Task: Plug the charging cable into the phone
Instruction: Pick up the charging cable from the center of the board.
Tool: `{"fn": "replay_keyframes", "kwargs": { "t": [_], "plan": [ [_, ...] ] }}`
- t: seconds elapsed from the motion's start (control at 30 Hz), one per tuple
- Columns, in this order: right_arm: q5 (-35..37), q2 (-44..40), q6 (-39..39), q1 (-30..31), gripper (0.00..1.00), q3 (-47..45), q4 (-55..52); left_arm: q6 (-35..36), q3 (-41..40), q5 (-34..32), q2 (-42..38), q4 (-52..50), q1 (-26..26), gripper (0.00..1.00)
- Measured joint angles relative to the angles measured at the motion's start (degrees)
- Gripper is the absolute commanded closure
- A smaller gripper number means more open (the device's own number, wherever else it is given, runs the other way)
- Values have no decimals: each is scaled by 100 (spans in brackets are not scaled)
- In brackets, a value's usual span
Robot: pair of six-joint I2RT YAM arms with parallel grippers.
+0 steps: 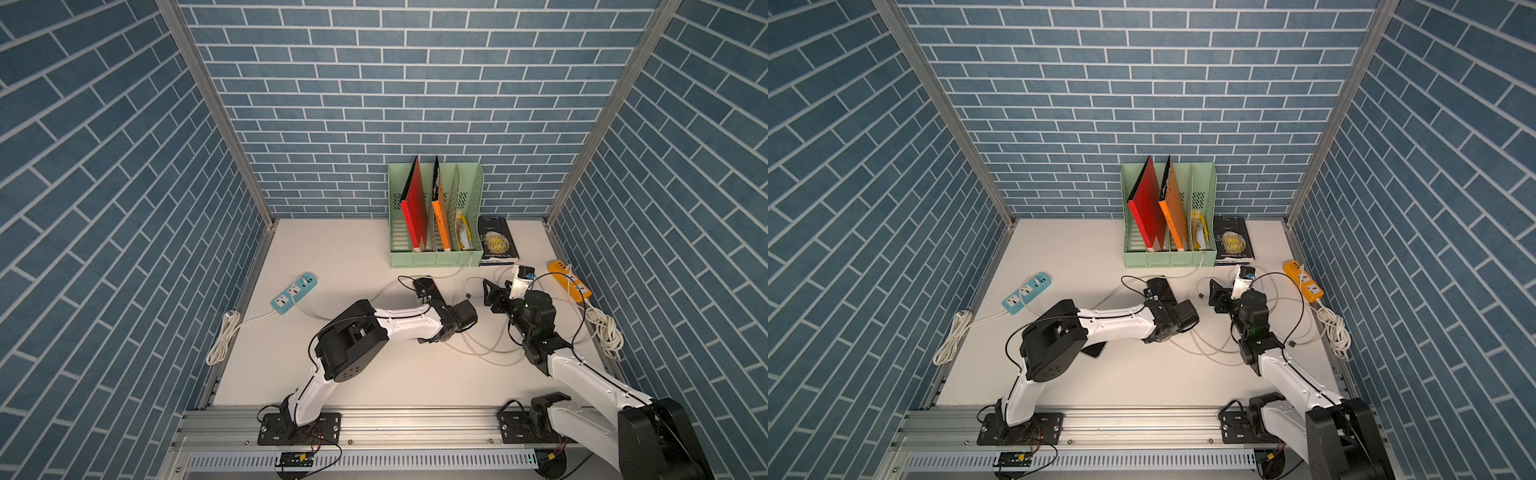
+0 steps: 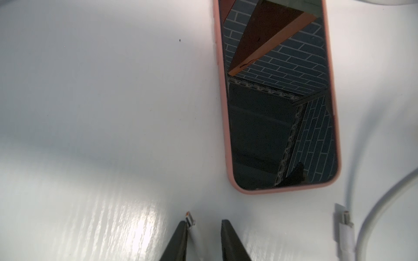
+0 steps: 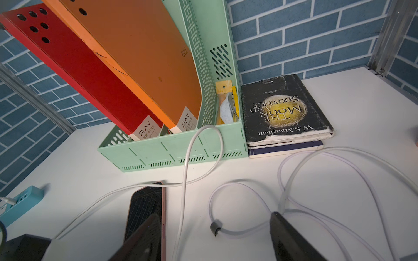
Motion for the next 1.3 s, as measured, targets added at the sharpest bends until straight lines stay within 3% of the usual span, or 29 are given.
{"fn": "replay_keyframes", "kwargs": {
  "t": [0.23,0.47,0.73,0.97,1.1,1.3],
  "plan": [
    [-2,79,0,-2,22,0,0,0,-125,-2,-66,184,42,72],
    [-2,133,0,0,22,0,0,0,-271,-28,-138,334,81,79],
    [-9,168,2,0,24,0,0,33,-457,-72,-238,520,138,100],
    [-216,181,2,13,31,0,4,140,-640,-146,-374,612,166,100],
    [-562,94,2,105,35,-44,177,269,-898,-297,-780,481,221,100],
    [-1001,-188,-122,608,37,-92,560,619,-1626,-415,-2306,960,367,100]
  ]
}}
